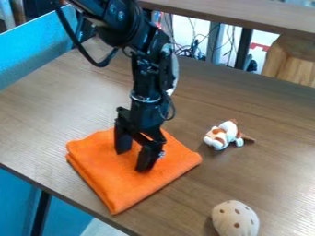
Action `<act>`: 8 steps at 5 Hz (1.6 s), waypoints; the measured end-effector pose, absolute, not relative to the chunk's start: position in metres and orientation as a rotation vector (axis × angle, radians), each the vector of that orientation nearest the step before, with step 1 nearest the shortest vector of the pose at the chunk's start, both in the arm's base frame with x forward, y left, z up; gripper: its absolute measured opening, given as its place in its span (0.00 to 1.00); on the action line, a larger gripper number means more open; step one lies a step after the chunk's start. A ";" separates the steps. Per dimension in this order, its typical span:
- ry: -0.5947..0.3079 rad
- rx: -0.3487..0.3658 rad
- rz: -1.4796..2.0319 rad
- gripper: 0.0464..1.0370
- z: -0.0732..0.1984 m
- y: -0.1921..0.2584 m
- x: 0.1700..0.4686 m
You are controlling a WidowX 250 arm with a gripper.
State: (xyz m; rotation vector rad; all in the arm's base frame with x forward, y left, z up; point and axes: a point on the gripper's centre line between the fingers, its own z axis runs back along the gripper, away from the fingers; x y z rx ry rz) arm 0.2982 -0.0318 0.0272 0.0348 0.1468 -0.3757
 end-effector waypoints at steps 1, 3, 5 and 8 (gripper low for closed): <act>0.140 -0.003 -0.294 0.96 0.030 -0.038 0.297; 0.101 0.005 -0.219 0.96 0.054 -0.031 0.298; 0.042 -0.034 -0.315 0.96 0.089 -0.057 0.304; -0.001 -0.027 -0.620 0.96 0.089 -0.163 0.290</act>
